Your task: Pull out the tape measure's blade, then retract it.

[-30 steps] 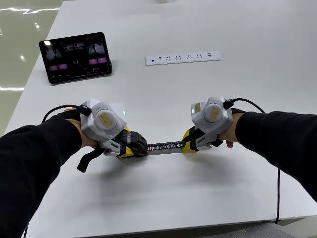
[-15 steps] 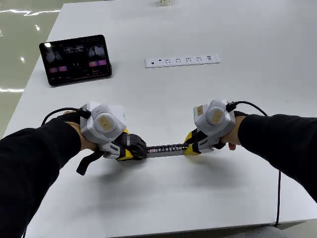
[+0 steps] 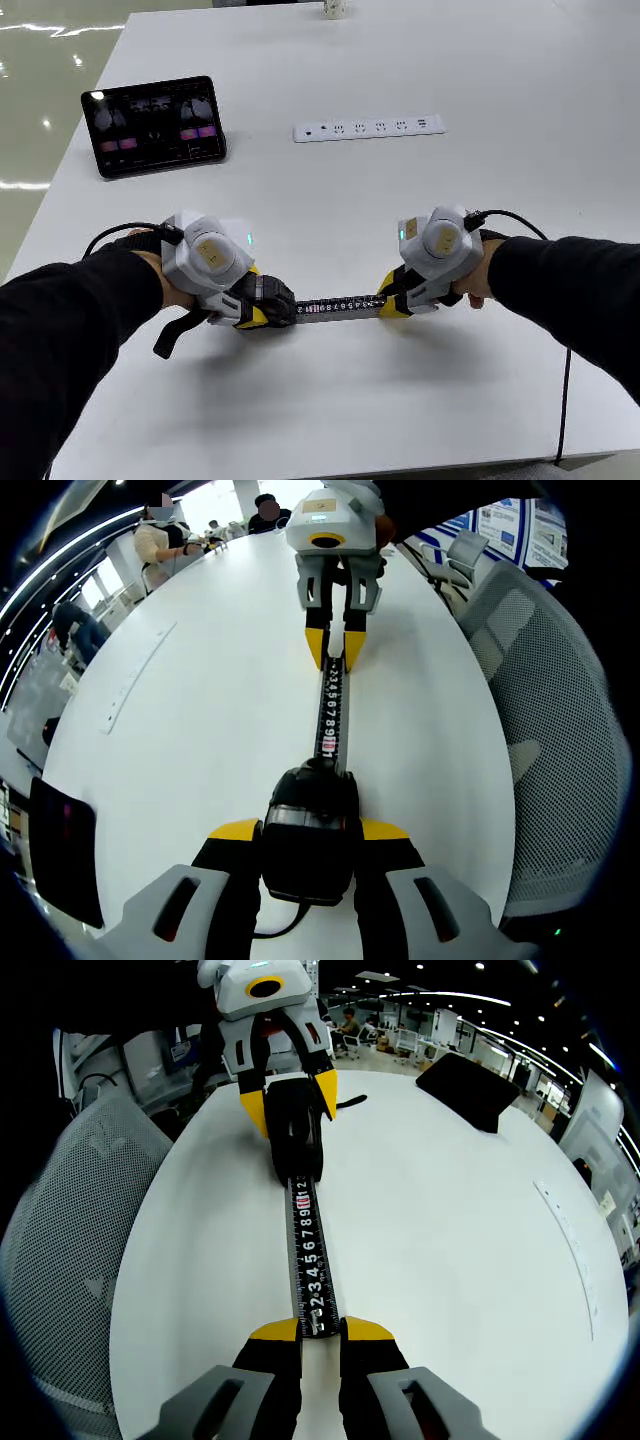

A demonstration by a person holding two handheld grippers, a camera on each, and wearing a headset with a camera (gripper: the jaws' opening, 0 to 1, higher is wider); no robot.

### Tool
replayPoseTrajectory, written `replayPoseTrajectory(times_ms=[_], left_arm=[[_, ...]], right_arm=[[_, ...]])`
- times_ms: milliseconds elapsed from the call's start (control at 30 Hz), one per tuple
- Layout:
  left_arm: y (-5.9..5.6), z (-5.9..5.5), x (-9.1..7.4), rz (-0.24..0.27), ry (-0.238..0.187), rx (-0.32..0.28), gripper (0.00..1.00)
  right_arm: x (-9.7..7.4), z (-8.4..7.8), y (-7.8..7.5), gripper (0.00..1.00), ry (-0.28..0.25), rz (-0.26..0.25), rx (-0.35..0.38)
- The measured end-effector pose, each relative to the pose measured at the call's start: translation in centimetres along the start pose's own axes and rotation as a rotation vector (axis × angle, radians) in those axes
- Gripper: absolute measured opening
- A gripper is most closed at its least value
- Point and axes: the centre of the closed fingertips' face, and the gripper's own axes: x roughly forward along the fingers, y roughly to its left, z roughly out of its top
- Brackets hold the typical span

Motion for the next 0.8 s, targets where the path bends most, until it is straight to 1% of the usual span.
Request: replayPoseTrajectory(times_ms=[800], left_arm=[[0.1, -0.3, 0.0, 0.004, 0.002, -0.003, 0.30]], right_arm=[[-0.5, -1.1, -0.1, 0.10, 0.011, 0.000, 0.005]])
